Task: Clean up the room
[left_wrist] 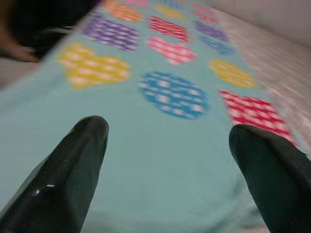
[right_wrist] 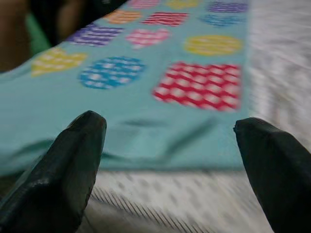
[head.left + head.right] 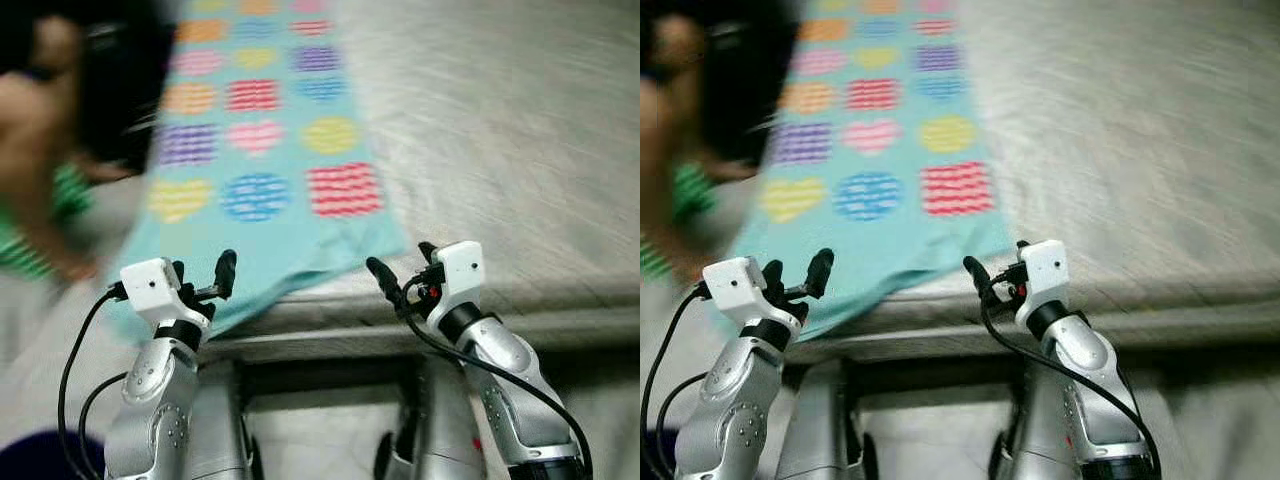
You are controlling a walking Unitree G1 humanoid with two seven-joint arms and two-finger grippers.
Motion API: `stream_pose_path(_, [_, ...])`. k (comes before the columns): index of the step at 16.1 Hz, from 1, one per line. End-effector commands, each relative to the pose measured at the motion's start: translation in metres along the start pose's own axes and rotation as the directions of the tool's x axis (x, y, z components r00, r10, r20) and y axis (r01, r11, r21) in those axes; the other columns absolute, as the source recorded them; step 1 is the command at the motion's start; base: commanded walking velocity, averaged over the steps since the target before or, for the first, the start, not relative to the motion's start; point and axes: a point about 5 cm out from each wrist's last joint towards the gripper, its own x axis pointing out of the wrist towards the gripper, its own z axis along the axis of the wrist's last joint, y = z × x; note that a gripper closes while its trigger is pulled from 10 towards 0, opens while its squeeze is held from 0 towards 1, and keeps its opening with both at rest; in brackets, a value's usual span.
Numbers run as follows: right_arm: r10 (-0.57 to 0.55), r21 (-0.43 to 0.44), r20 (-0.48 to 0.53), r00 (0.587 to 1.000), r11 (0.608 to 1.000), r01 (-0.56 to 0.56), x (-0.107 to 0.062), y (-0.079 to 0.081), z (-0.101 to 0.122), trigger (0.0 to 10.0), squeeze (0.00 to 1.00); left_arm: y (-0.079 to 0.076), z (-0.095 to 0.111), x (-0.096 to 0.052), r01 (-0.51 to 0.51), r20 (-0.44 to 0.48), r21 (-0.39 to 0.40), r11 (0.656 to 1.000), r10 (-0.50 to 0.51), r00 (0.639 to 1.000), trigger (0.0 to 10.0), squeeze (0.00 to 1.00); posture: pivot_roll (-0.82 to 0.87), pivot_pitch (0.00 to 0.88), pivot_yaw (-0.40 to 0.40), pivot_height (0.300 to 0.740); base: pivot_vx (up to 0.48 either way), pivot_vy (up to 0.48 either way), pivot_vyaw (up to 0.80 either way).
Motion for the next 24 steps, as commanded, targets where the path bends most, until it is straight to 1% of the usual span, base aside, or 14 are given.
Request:
stream_pose_path(1, [0.012, -0.006, 0.0, 1.0, 1.0, -0.012, 0.002, 0.003, 0.0, 10.0, 0.0, 0.004, -0.001, 0.0, -0.014, -0.011, 0.01, 1.0, 0.014, 1.0, 10.0, 0.0, -0.2, 0.202, 0.002, 0.491, 0.0, 0.0, 0.8])
stream_pose_path(2, [0.012, -0.019, 0.004, 1.0, 1.0, -0.012, 0.003, 0.003, 0.001, 10.0, 0.0, 0.004, -0.001, 0.0, -0.016, -0.013, 0.009, 1.0, 0.016, 1.0, 10.0, 0.0, -0.2, 0.209, 0.003, 0.491, 0.0, 0.0, 0.8])
stream_pose_path(3, [-0.003, -0.013, 0.011, 1.0, 1.0, 0.004, 0.005, 0.003, 0.002, 10.0, 0.0, 0.004, -0.001, -0.002, -0.016, -0.018, 0.007, 1.0, 0.016, 1.0, 10.0, 0.0, -0.19, 0.219, 0.007, 0.491, 0.0, 0.0, 0.8])
stream_pose_path(4, [-0.029, 0.004, 0.01, 1.0, 1.0, 0.029, 0.005, 0.001, 0.001, 10.0, 0.0, 0.003, -0.003, -0.003, -0.018, -0.028, 0.004, 1.0, 0.018, 0.999, 10.0, 0.0, -0.19, 0.226, 0.009, 0.491, 0.0, 0.0, 0.0])
stream_pose_path(5, [-0.049, -0.001, 0.005, 0.999, 0.999, 0.049, 0.004, 0.001, -0.001, 10.0, 0.0, 0.004, -0.004, -0.005, -0.019, -0.037, 0.004, 1.0, 0.019, 0.999, 10.0, 0.0, -0.18, 0.232, 0.014, 0.491, 0.0, 0.0, 0.0])
stream_pose_path(6, [-0.075, -0.003, -0.008, 0.997, 0.997, 0.075, 0.006, -0.001, -0.005, 10.0, 0.0, 0.003, -0.006, -0.005, -0.017, -0.047, 0.004, 1.0, 0.017, 0.999, 10.0, 0.0, -0.18, 0.233, 0.011, 0.491, 0.0, 0.0, 0.0])
stream_pose_path(8, [-0.097, -0.003, -0.008, 0.995, 0.995, 0.096, 0.01, -0.002, -0.003, 10.0, 0.0, 0.002, -0.005, -0.003, -0.006, -0.06, 0.009, 1.0, 0.007, 0.998, 10.0, 0.0, -0.16, 0.25, 0.006, 0.491, 0.0, 0.0, 0.0])
stream_pose_path(10, [-0.122, 0.015, -0.007, 0.993, 0.992, 0.122, 0.015, -0.005, -0.003, 10.0, 0.0, 0.001, -0.006, -0.001, -0.005, -0.09, 0.008, 1.0, 0.006, 0.996, 10.0, 0.0, -0.13, 0.283, 0.02, 0.491, 0.0, 0.0, 0.0])
stream_pose_path(11, [-0.158, 0.023, -0.014, 0.987, 0.987, 0.158, 0.017, -0.009, -0.006, 10.0, 0.0, 0.0, -0.006, -0.002, 0.004, -0.105, 0.01, 1.0, -0.003, 0.994, 10.0, 0.0, -0.12, 0.29, 0.024, 0.491, 0.0, 0.0, 0.0])
stream_pose_path(12, [-0.185, 0.049, -0.021, 0.983, 0.981, 0.186, 0.019, -0.011, -0.007, 10.0, 0.0, 0.0, -0.007, -0.003, 0.019, -0.111, 0.025, 1.0, -0.016, 0.994, 10.0, 0.0, -0.12, 0.295, 0.025, 0.491, 0.0, 0.0, 0.0])
stream_pose_path(14, [-0.208, 0.062, -0.026, 0.978, 0.976, 0.21, 0.021, -0.012, -0.009, 10.0, 0.0, 0.001, -0.006, -0.005, 0.017, -0.114, 0.026, 1.0, -0.014, 0.993, 10.0, 0.0, -0.1, 0.296, 0.028, 0.491, 0.0, 0.0, 0.0])
stream_pose_path(16, [-0.212, 0.067, -0.033, 0.977, 0.975, 0.214, 0.026, -0.01, -0.01, 10.0, 0.0, 0.001, -0.008, -0.007, 0.022, -0.133, 0.026, 0.999, -0.018, 0.991, 10.0, 0.0, -0.1, 0.306, 0.029, 0.491, 0.0, 0.0, 0.0])
stream_pose_path(24, [-0.212, 0.067, -0.033, 0.977, 0.975, 0.214, 0.026, -0.01, -0.01, 10.0, 0.0, 0.001, -0.008, -0.007, 0.022, -0.133, 0.026, 0.999, -0.018, 0.991, 10.0, 0.0, -0.1, 0.306, 0.029, 0.491, 0.0, 0.0, 0.0])
